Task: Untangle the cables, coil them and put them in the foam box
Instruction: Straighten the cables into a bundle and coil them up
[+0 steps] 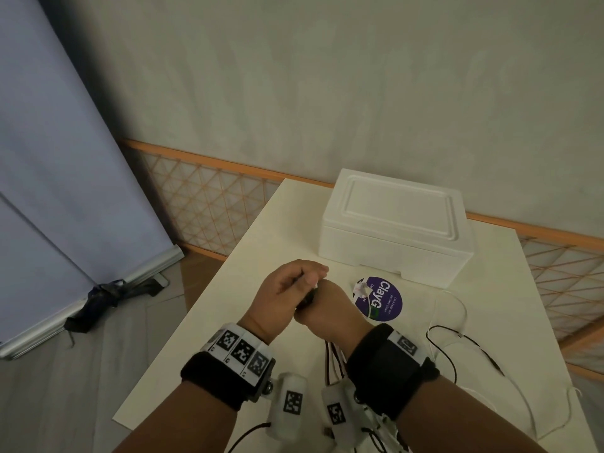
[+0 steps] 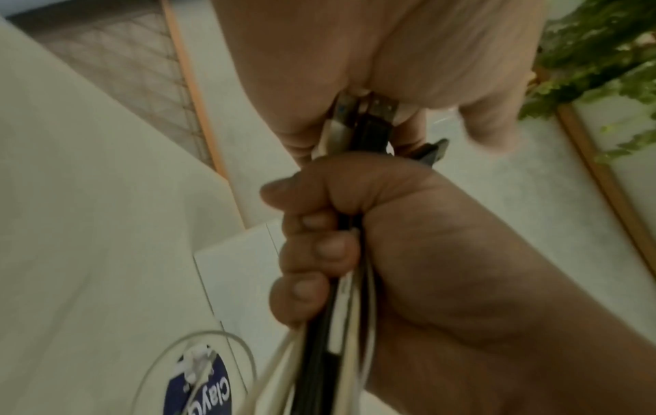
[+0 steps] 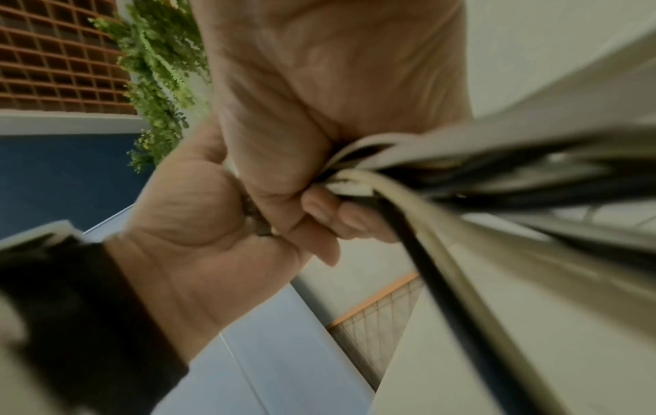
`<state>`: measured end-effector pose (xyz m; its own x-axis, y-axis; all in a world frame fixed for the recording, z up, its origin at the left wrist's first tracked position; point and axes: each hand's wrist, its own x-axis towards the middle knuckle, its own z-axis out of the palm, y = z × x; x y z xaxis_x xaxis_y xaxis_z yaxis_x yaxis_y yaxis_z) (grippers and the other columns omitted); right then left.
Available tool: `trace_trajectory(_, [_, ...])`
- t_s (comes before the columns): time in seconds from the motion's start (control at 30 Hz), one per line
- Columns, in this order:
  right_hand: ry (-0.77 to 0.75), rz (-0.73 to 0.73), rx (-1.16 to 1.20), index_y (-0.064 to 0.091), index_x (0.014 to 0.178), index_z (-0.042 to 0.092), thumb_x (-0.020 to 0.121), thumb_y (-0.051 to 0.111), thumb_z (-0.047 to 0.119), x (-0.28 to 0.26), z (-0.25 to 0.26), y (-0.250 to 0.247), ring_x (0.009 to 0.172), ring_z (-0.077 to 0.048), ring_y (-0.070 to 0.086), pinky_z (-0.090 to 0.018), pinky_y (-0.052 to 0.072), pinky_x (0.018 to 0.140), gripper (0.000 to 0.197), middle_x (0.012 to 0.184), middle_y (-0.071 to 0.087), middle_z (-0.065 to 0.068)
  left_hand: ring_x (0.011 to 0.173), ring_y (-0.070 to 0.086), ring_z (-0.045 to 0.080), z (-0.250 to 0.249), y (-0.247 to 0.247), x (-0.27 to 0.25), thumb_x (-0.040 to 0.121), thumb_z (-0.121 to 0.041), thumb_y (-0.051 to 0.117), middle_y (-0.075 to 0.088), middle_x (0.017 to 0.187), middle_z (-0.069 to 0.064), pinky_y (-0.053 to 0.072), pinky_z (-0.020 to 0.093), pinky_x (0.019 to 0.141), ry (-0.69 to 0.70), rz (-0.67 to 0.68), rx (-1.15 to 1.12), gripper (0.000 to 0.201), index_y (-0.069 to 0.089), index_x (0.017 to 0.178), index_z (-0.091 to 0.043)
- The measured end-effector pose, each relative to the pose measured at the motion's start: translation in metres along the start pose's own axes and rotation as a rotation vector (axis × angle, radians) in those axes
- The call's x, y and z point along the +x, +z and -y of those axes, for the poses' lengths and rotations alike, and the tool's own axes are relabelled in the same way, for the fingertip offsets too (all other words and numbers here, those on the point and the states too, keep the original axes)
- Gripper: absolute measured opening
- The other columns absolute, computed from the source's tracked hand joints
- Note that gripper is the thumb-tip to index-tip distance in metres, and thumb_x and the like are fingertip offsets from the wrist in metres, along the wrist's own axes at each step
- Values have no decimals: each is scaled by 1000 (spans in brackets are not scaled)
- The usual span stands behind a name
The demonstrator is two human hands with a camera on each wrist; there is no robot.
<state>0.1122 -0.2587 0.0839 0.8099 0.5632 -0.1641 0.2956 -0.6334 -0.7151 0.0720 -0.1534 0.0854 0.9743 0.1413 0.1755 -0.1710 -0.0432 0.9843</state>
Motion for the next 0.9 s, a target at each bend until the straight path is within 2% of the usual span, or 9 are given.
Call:
trace_trajectory(0.07, [-109,-4,-170,60,91,4,82,48,4,0,1,5,82,-22,58,-23,37,60,15,88,62,-10,107,62,13,-2,-2,2,86,-28,58,71,109,-5,48,32,93,-25,25,43,15,71,88,-20])
trace_trajectory(0.17, [-153,-44,-103,57,81,5,78,53,0,-1,5,3,66,-17,53,-20,32,51,7,68,52,0,106,63,13,0,-6,3,91,-2,53,72,107,-4,48,35,92,-56,19,19,21,68,84,-16])
trace_trajectory(0.3, [-147,19,124,61,77,18,79,63,4,-7,8,-2,55,3,54,-14,43,54,14,63,54,16,91,63,7,1,-6,3,81,-23,60,69,91,-7,47,21,84,112,32,268,9,67,86,-22])
trace_trajectory(0.37, [-142,-3,234,66,84,12,80,65,8,-7,7,-2,69,0,61,-21,52,66,6,73,63,10,92,62,9,2,-12,6,74,-33,68,67,94,-8,48,24,85,149,123,267,25,65,97,-23])
trace_trajectory(0.43, [-125,-34,287,67,84,12,77,69,15,-6,5,-7,72,-10,64,-34,54,69,8,77,68,1,97,60,11,6,-25,9,61,-34,83,62,105,-10,49,27,87,85,192,42,65,54,119,-22])
trace_trajectory(0.53, [-74,-67,350,65,72,29,79,73,16,-7,1,-16,56,5,55,-18,42,55,16,58,63,15,106,55,9,17,-46,8,42,-39,94,50,122,-5,49,29,88,-106,176,-201,96,40,120,-23])
trace_trajectory(0.63, [-39,-129,437,71,87,27,80,75,23,-7,1,-15,74,6,64,-15,49,71,9,78,71,16,113,56,13,28,-35,-5,46,-25,90,54,123,-3,48,29,93,-308,334,-65,91,39,122,-23])
trace_trajectory(0.8, [24,-131,424,55,110,23,57,81,51,0,0,7,103,-11,61,-34,49,93,65,106,65,2,117,59,29,36,-2,-13,65,-13,69,63,122,20,50,45,96,-245,120,8,56,60,119,-4])
trace_trajectory(0.9, [82,-194,351,47,111,26,27,72,82,5,-6,13,108,-19,56,-43,49,93,103,108,60,0,112,63,23,28,4,-18,70,-1,58,68,116,13,51,31,87,-271,108,-125,51,60,121,-2])
